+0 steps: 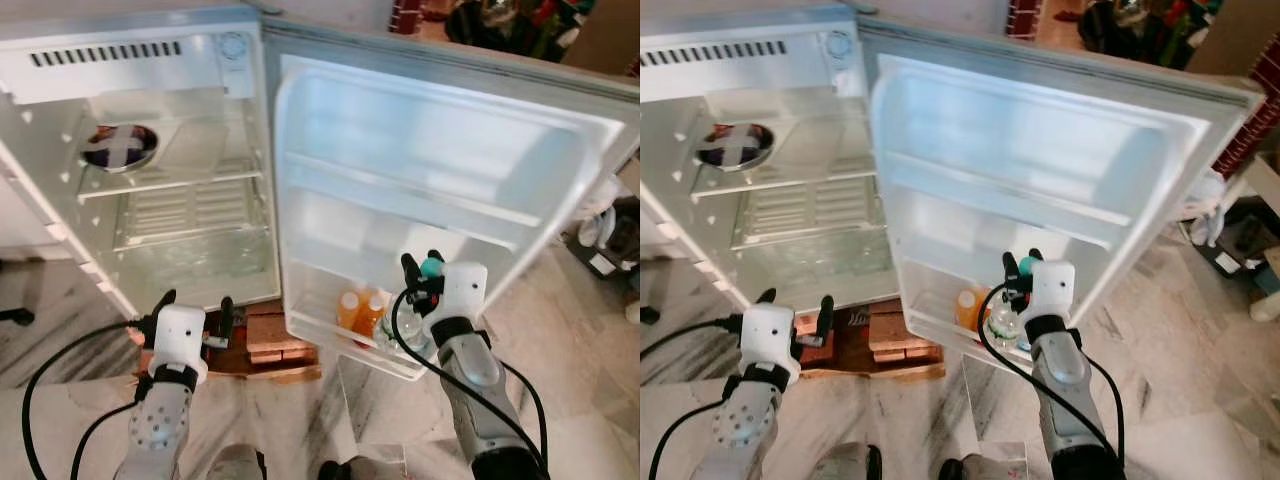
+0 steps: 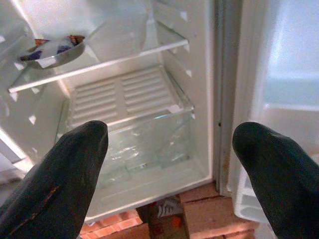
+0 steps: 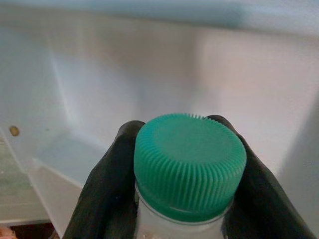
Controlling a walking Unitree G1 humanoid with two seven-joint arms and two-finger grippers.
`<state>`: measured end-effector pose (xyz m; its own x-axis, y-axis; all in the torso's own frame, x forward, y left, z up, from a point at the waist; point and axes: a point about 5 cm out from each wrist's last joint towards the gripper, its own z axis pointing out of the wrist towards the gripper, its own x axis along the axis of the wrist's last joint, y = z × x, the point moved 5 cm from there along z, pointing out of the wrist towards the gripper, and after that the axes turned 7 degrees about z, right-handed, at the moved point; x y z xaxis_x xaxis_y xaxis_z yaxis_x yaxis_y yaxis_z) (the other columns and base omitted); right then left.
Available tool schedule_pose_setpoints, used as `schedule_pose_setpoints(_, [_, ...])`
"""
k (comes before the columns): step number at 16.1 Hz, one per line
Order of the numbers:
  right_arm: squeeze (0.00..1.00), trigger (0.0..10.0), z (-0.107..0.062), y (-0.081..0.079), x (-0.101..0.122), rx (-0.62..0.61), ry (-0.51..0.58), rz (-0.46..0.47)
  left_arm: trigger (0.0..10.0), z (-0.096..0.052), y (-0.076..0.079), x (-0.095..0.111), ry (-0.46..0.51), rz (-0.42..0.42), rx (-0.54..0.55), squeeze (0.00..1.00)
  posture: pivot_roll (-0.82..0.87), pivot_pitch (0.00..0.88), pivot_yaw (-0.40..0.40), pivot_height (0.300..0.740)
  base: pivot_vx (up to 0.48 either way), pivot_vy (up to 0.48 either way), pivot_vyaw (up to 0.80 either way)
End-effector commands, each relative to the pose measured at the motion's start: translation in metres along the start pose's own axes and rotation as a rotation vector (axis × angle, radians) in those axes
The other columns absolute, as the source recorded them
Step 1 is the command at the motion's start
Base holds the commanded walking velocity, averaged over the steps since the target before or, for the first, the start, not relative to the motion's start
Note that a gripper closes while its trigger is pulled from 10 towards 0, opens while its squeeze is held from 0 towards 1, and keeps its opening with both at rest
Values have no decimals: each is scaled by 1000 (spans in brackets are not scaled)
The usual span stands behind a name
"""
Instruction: Restocking fridge
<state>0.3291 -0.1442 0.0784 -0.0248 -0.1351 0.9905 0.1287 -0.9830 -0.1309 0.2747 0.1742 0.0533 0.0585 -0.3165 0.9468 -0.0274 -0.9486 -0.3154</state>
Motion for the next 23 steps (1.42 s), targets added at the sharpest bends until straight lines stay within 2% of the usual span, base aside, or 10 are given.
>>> schedule_pose_setpoints(1, [0, 10000, 5, -2, 14, 8, 43, -8, 10000, 0, -1, 2, 3, 4, -1, 0, 177, 119, -78, 740, 0, 0, 0])
schedule_pose_setpoints(4, [0, 10000, 3, -2, 13, 14, 34, -16, 10000, -3, 0, 3, -1, 0, -2, 0, 176, 135, -81, 740, 0, 0, 0])
schedule_pose_setpoints(6, [0, 10000, 4, -4, 12, 20, 28, -15, 10000, -2, -1, 2, -6, 0, -1, 0, 176, 139, -80, 725, 0, 0, 0])
schedule_pose_setpoints(16, [0, 10000, 4, -9, 11, 37, 23, -9, 10000, -1, 1, 3, -8, -5, -12, 0, 177, 145, -78, 598, 0, 0, 0])
schedule_pose_setpoints(23, [0, 10000, 9, -9, 11, 37, 20, -17, 10000, 0, 1, 5, -5, -3, 2, 0, 189, 148, -94, 598, 0, 0, 0])
